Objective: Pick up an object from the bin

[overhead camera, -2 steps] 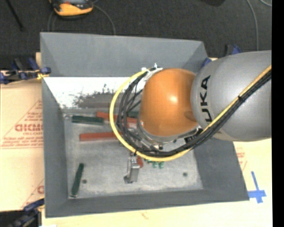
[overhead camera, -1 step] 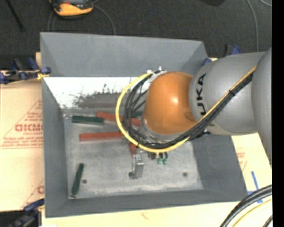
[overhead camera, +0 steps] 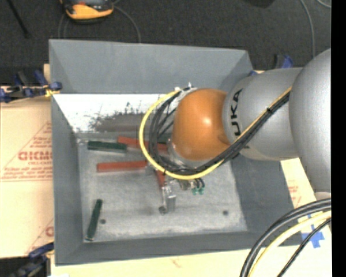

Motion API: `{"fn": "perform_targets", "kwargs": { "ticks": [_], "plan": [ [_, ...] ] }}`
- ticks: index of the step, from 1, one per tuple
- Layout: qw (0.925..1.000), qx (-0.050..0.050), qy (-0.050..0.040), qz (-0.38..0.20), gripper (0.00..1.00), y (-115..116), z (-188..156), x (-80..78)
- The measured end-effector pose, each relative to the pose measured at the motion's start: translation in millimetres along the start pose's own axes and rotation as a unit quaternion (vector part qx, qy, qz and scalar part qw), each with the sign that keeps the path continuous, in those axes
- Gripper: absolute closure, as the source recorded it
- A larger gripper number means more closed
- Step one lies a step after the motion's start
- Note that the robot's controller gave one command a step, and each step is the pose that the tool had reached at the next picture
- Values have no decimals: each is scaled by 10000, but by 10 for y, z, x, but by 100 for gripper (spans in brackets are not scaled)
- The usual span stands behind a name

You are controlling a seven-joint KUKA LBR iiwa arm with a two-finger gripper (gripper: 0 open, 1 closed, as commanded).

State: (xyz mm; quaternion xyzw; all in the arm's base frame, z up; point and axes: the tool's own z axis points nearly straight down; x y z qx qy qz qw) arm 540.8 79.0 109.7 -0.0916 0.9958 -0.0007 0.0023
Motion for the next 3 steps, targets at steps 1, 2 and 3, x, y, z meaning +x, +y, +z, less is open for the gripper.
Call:
{"fn": "perform_targets", "kwargs": {
  "ticks": [1,2,3],
  "plan": [
    [9932,-8,29,-1166,0,-29,-118,-604],
    [9888,2,-52,-1491,0,313,-58,-789],
    [9836,-16,-6,-1805,100,235,367,-1116]
  ]
}}
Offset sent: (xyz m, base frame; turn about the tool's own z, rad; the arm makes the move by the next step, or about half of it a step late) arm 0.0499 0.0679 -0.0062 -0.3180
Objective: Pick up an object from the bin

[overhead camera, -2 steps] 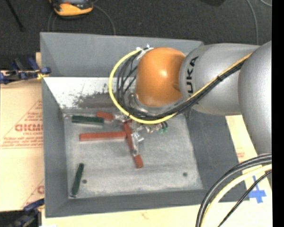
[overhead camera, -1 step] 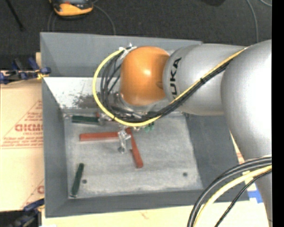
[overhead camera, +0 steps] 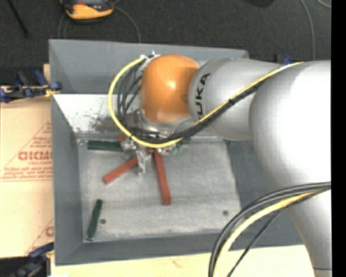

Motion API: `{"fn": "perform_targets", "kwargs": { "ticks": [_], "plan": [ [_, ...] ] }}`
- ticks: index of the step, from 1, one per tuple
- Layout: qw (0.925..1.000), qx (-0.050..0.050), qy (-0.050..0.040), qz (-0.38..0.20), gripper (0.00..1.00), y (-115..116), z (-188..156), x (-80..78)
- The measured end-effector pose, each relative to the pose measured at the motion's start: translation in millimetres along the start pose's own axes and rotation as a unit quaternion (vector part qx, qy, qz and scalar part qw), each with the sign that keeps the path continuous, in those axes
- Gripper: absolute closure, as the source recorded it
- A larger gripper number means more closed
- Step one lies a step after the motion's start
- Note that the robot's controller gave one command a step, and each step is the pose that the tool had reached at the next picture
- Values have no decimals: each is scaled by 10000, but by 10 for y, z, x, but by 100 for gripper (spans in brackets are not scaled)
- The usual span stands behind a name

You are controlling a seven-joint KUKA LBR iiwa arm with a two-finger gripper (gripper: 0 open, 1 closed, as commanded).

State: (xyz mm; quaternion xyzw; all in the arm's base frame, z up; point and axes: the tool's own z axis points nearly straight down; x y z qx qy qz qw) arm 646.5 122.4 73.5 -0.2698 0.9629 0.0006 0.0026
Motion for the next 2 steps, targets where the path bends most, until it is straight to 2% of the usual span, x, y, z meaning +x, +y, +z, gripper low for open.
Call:
{"fn": "perform_targets", "kwargs": {
  "ticks": [1,2],
  "plan": [
    [10000,-2,1,9,100,0,0,0],
    [10000,6,-6,-28,100,3,-1502,42]
  ]
}}
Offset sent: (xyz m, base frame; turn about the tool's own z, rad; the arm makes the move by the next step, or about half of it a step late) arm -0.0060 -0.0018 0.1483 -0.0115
